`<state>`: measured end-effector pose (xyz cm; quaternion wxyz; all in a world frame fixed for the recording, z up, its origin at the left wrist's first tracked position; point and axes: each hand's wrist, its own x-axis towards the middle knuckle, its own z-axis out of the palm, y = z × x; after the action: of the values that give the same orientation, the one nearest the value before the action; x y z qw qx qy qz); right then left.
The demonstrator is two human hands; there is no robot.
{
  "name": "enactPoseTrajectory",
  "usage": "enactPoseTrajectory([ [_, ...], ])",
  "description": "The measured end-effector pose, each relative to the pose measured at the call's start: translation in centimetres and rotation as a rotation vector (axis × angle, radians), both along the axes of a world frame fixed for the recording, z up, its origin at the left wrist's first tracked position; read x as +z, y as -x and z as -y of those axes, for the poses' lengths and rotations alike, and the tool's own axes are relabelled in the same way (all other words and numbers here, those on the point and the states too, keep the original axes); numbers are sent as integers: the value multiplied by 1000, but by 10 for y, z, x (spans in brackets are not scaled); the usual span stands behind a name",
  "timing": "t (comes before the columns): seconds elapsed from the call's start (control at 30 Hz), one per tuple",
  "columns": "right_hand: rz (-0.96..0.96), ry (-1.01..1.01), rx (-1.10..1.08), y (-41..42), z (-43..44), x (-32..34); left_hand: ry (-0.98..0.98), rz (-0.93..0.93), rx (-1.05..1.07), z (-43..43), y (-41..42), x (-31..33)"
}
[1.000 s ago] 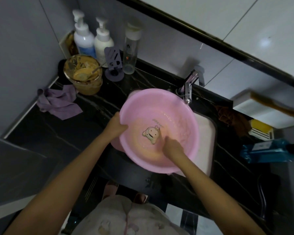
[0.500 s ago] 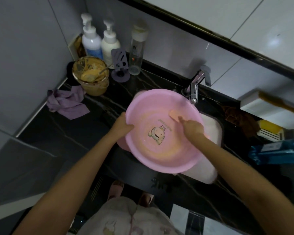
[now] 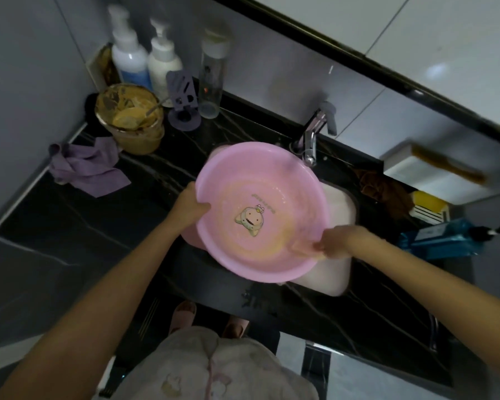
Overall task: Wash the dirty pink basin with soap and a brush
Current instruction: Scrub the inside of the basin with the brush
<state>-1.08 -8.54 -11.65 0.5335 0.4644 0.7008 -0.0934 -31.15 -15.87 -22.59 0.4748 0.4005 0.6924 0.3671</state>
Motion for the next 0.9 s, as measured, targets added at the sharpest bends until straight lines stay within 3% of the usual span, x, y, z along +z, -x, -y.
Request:
enactPoseTrajectory([
  [0.07,-53,37,-57,-8,8,8,7,-2,21,0,1,-4],
  [0.2,-74,-195,-37,-23,18,32,-14,-8,-3,-1,-1,-6],
  [0.33,-394,28,-172,-18,97,8,-22,-15,19,-2,-1,-7],
  [0.4,-406,-102,-253,-33,93,0,-29,-15,0,-3,-1,-8],
  [0.5,-280,-345,-308,-47,81,1,-33,-15,-1,-2,-3,-5],
  [0.67,-617,-117,-336,16,149,-10,-57,-10,-1,-2,-6,-4],
  [0.73,-584,-169,-370,6,132,-12,-52,-5,-7,-4,-4,-5],
  [0.83,-381,-336,-419,-21,108,-2,-26,-22,1,-3,-2,-6],
  [0.9,-411,-314,-435,1,116,3,-14,-36,13,-4,-1,-9],
])
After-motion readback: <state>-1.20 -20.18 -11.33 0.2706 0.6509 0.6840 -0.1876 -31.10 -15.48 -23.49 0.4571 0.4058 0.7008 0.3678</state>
